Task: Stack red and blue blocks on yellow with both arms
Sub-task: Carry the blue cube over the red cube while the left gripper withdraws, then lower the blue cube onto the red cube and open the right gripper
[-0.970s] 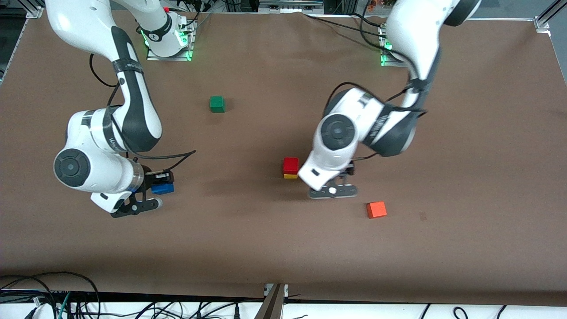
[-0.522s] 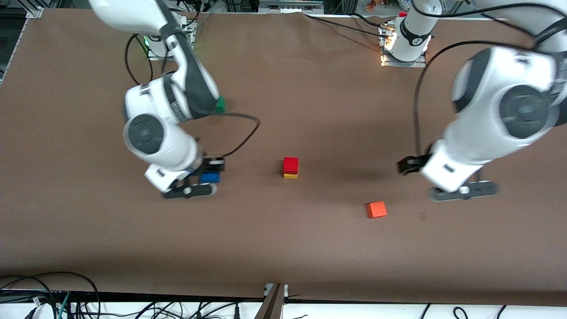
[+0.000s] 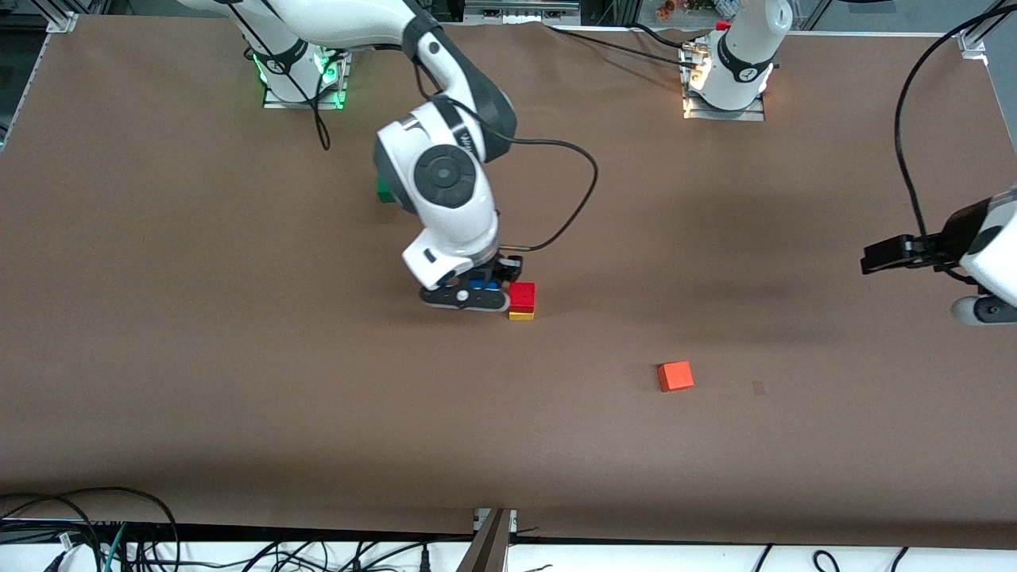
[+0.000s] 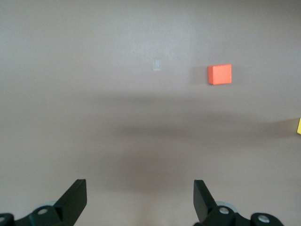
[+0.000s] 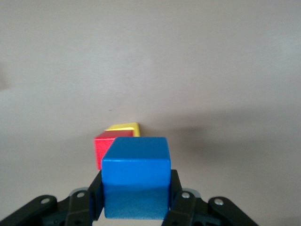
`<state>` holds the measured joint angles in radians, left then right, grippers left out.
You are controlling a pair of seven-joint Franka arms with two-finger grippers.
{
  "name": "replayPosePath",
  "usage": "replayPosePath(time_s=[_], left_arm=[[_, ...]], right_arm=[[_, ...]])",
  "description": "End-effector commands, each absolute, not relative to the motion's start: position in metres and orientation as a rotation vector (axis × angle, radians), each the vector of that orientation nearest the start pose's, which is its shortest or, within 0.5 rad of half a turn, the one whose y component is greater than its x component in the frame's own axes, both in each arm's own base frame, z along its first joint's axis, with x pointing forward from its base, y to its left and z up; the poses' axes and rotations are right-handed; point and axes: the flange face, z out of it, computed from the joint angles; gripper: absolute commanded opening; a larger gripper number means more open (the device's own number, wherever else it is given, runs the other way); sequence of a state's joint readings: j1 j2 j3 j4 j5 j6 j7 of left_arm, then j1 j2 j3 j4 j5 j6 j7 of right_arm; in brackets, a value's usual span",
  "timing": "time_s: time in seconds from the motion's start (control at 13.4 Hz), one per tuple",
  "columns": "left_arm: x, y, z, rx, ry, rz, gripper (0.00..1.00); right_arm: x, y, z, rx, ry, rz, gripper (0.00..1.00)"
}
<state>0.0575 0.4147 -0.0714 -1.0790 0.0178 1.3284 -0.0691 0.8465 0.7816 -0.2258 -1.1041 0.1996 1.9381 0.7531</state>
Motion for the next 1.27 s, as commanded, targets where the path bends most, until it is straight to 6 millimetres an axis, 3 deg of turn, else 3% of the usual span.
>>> replayPosePath(time_s=[0.0, 0.3, 0.52, 1.19], left_arm=[[0.622, -0.02, 0.587, -3.144, -0.115, 0.253, 1.0], [0.593, -0.024, 0.576, -3.18, -0.187, 0.221, 1.0], [0.599, -0.027, 0.567, -3.175, -0.18, 0.247, 1.0], [0.602, -0.029, 0.568, -3.171, -0.168, 0.236, 1.0]], right_arm=[[0.577, 0.523, 0.354, -3.032, 0.256, -0.107, 0.46], [0.576, 0.535, 0.345, -3.021, 0.254, -0.129, 0.46], [0.566, 0.546, 0.339, -3.035, 0.226, -0.124, 0.47], [0.562, 0.546, 0.318, -3.088, 0.199, -0.124, 0.48]])
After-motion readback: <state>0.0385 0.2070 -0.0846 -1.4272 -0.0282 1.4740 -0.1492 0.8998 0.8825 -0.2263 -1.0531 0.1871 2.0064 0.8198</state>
